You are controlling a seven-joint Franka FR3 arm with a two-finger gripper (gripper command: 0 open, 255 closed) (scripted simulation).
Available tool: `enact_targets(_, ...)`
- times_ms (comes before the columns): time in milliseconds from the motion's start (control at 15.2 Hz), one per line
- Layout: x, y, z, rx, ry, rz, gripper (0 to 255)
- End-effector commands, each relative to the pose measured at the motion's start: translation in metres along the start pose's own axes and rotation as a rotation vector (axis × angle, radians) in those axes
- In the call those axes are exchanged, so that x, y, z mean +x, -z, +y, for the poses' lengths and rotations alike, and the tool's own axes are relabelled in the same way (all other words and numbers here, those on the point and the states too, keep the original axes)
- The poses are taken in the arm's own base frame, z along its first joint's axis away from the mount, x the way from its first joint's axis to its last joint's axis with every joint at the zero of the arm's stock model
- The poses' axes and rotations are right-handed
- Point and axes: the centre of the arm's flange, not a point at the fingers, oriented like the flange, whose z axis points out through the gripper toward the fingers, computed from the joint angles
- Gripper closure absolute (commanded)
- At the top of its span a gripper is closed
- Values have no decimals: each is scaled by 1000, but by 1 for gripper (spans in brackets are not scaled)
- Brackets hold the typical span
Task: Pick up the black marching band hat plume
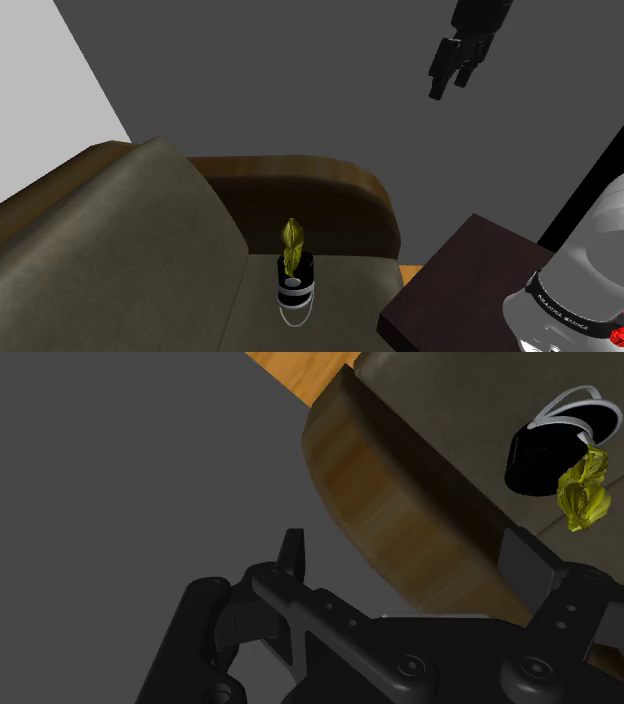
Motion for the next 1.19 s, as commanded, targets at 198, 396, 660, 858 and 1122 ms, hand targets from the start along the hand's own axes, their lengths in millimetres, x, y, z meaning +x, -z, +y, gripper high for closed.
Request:
enact_targets(198, 3, -32, -19, 28, -27, -2, 0)
enact_targets(396, 6, -64, -39, 55, -53, -4, 0)
enact_targets(660, 11, -105, -66, 92, -89, -7, 0)
enact_targets(858, 15, -135, -88, 120, -115, -10, 0)
enact_targets(1122, 22, -174, -117, 157, -151, -12, 0)
